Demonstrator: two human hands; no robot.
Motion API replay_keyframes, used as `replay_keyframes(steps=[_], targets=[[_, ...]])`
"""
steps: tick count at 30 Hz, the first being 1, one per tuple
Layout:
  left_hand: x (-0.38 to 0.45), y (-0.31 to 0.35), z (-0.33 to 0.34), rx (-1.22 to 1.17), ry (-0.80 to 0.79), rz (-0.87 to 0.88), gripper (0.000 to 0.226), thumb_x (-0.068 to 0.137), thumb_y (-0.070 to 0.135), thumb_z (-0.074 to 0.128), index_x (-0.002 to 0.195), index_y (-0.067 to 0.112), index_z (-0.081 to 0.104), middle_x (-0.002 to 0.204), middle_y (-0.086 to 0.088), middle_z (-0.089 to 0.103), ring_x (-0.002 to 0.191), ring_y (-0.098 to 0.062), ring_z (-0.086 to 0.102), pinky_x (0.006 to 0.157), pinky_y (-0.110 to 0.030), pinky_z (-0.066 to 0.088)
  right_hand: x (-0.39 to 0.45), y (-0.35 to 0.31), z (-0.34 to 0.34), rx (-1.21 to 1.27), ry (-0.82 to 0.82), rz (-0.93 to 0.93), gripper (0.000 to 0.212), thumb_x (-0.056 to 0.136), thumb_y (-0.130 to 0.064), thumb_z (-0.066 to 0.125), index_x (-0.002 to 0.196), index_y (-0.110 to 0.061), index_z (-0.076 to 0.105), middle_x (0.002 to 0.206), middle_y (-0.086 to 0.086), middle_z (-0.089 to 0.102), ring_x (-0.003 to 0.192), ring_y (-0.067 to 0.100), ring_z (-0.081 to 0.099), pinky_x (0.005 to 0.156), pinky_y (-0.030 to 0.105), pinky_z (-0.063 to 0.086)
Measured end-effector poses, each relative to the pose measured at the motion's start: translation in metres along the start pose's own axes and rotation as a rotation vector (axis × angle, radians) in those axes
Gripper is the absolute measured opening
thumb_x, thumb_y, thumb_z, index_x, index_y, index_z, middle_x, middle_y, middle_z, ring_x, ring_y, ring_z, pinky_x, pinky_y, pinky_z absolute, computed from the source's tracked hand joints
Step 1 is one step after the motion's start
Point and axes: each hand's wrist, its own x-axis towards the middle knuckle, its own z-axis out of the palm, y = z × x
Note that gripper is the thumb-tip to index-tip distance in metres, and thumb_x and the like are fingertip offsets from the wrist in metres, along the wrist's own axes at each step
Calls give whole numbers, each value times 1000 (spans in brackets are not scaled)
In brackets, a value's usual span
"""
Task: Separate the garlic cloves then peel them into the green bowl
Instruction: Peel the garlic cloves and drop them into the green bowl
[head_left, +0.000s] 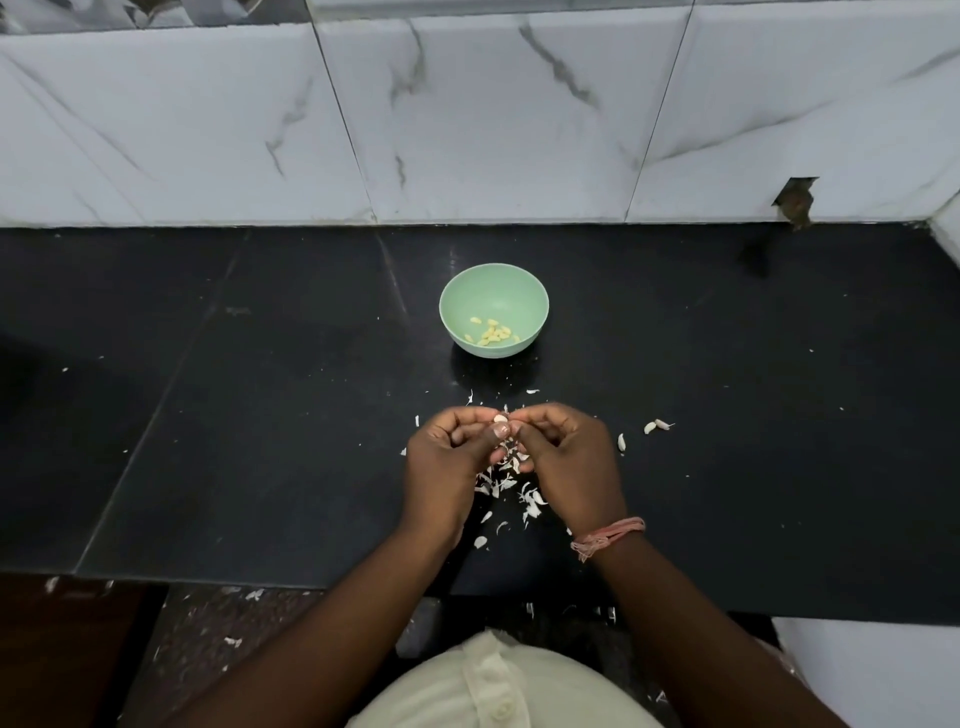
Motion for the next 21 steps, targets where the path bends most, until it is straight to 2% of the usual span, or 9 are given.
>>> replay_keyframes(steps=[2, 5, 7, 11, 13, 15, 17, 19, 21], targets=[[-2, 2, -1, 35, -12, 38, 13, 85, -4, 74, 96, 4, 72, 85, -15, 75, 78, -22, 71, 72, -31, 60, -1, -2, 0, -27, -39, -29, 19, 95, 5, 61, 90, -8, 75, 77, 6, 75, 61, 10, 68, 57, 20, 54], [-2, 6, -3, 118, -22, 109, 16, 84, -3, 75, 94, 9, 76, 87, -13, 76, 81, -23, 72, 73, -32, 61, -3, -4, 0, 0, -82, -22, 25, 99, 7, 53, 94, -6, 73, 82, 7, 76, 67, 17, 75, 63, 23, 58], [-1, 8, -4, 180, -10, 148, 17, 82, -3, 77, 94, 9, 78, 86, -9, 77, 78, -20, 72, 72, -31, 60, -5, -7, 0, 41, -82, -11, 19, 99, 6, 55, 97, -1, 73, 84, 12, 76, 70, 20, 76, 66, 25, 61], [-4, 11, -4, 270, 10, 208, 14, 81, -2, 78, 92, 6, 79, 81, -6, 77, 72, -13, 71, 68, -23, 56, -8, -13, -2, 120, -62, 23, 8, 96, -1, 67, 95, 1, 75, 82, 17, 76, 68, 17, 74, 63, 24, 60], [-5, 11, -5, 299, 3, 221, 13, 80, -3, 79, 90, 5, 79, 82, -4, 78, 74, -14, 73, 69, -23, 56, -7, -13, -3, 117, -55, 47, 8, 95, -4, 69, 93, -1, 76, 79, 17, 76, 67, 18, 73, 66, 33, 63], [-4, 12, -7, 350, 0, 240, 13, 79, -1, 80, 89, 7, 80, 84, -2, 78, 80, -19, 75, 74, -27, 59, -5, -12, -4, 65, -64, 50, 9, 96, -7, 69, 93, -4, 77, 78, 14, 76, 66, 19, 73, 71, 42, 65], [-2, 12, -8, 412, -4, 261, 14, 78, 2, 82, 89, 10, 81, 84, 1, 78, 82, -17, 75, 76, -29, 59, -5, -12, -5, -7, -87, 43, 11, 98, -10, 66, 95, -5, 76, 76, 6, 76, 62, 18, 72, 70, 46, 64], [-2, 13, -8, 428, -16, 256, 14, 79, 3, 82, 90, 12, 82, 83, 3, 78, 79, -13, 74, 74, -27, 58, -5, -13, -6, -62, -115, 26, 12, 99, -11, 63, 96, -5, 74, 71, -4, 74, 57, 19, 71, 66, 46, 62], [-3, 14, -7, 419, -28, 240, 12, 81, 3, 80, 90, 12, 81, 83, 3, 78, 76, -11, 74, 72, -25, 56, -5, -12, -5, -90, -122, 7, 11, 99, -10, 62, 97, -5, 72, 71, -7, 73, 56, 21, 71, 59, 38, 60]])
